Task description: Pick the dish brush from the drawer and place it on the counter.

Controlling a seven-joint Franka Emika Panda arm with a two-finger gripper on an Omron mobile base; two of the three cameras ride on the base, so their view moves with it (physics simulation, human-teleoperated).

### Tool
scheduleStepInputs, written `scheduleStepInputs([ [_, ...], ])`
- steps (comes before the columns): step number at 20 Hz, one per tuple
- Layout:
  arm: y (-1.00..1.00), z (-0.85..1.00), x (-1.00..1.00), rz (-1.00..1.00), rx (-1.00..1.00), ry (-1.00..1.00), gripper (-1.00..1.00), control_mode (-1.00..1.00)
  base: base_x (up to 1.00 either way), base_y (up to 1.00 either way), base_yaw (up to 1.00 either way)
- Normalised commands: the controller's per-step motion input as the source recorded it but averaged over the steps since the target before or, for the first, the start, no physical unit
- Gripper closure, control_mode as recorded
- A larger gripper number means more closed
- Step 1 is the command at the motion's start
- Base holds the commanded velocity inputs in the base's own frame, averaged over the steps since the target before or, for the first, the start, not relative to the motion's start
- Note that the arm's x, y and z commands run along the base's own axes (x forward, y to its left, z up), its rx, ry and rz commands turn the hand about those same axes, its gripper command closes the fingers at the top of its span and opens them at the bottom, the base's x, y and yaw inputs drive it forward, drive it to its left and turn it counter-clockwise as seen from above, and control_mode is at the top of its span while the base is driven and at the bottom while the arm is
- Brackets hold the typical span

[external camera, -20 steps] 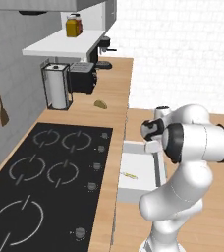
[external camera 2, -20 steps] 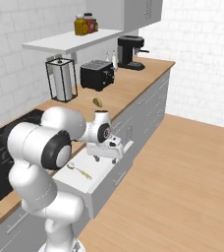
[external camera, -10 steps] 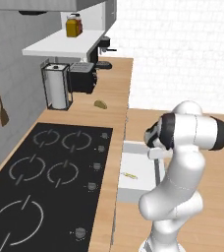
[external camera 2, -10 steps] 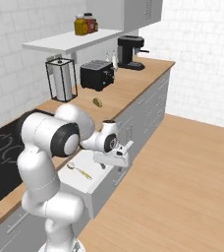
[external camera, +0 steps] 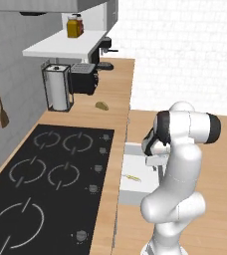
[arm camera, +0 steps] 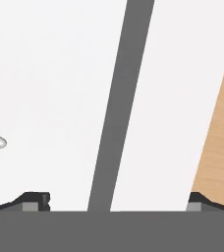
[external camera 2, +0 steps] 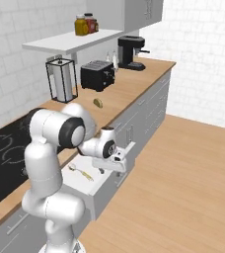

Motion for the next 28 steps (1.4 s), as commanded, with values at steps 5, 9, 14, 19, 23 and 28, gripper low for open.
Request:
scheduleStepInputs([
  [5,-1.00,-0.61,0.00,-0.02,0.06,0.00,-1.00,-1.00,0.00,0.00,0.00],
  [9,-1.00,-0.73,0.08,-0.01,0.13,0.03,-1.00,-1.00,0.00,0.00,0.00],
  [14,-1.00,-0.63,0.17,0.00,0.19,0.00,-1.00,-1.00,0.00,0.00,0.00],
  [19,-0.99,-0.28,-0.01,0.00,0.21,-0.02,-1.00,-1.00,0.00,0.00,0.00],
  [23,0.68,0.54,-0.70,0.06,-0.11,-0.17,-1.00,-1.00,0.00,0.00,0.00],
  [28,0.79,0.43,-0.89,0.12,-0.38,-0.29,-1.00,-1.00,0.00,0.00,0.00],
])
